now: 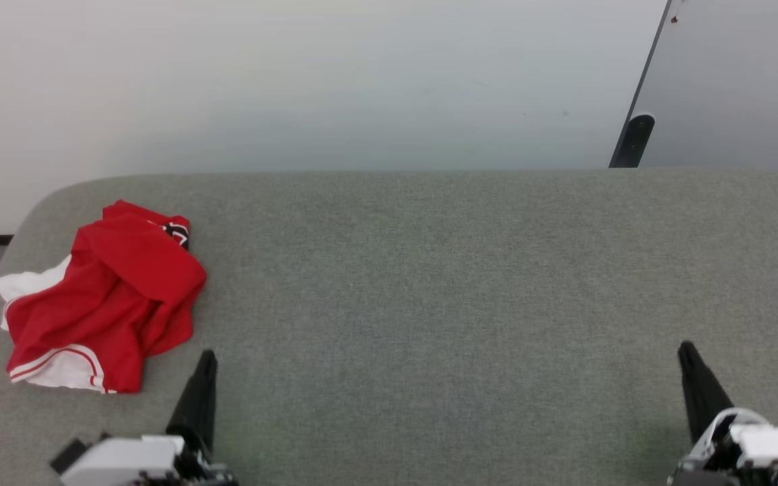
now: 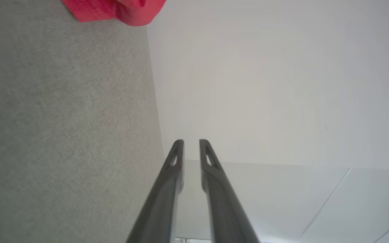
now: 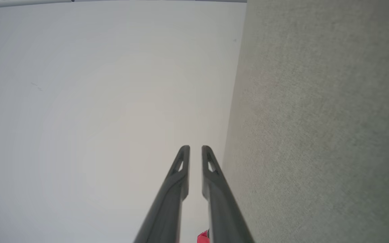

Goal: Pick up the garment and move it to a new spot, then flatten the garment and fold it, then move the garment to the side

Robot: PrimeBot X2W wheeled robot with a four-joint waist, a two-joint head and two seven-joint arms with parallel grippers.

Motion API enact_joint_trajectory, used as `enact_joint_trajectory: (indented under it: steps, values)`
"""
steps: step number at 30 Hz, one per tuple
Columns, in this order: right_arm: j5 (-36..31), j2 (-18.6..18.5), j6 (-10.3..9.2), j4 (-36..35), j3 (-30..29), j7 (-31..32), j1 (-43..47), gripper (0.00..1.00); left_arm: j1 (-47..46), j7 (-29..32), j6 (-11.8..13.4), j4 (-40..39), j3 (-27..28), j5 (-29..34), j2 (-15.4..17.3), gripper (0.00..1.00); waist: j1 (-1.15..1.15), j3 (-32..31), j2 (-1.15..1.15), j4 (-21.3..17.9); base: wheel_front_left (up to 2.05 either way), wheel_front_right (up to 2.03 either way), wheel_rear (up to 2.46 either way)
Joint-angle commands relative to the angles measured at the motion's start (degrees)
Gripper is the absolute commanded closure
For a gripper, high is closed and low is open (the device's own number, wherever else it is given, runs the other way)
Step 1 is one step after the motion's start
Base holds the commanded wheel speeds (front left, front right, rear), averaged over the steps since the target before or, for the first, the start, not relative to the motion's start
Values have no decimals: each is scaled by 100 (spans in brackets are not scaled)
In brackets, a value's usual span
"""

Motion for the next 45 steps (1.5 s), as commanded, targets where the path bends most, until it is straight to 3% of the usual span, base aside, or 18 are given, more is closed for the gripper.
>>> enact_joint_trajectory:
  steps: [1, 15, 26, 37, 45]
  values:
    - [-3, -1, 0, -11, 4, -6, -3, 0, -3, -3, 0, -3, -6, -1, 1, 0, 0, 0, 0, 0, 0, 0, 0]
    - [-189, -7, 0, -233, 306, -354, 122, 0, 51, -247, 5, -135, -349, 19, 10, 0, 0, -2, 0, -3, 0, 0, 0]
    - [-680, -108, 5, -400, 546, -644, 146, 0, 7, -576, 61, -240, -657, 457, 154, 0, 0, -10, 0, -4, 0, 0, 0]
    - [-1879, -175, 9, -467, 669, -895, 157, 0, -48, -890, 230, -312, -887, 1758, 320, 0, 0, -29, 0, 4, 0, 0, 0]
    - [-3247, -168, 13, -487, 639, -1080, 167, 0, -30, -1074, 356, -472, -928, 3387, 364, 0, 0, -43, 0, 12, 0, 0, 0]
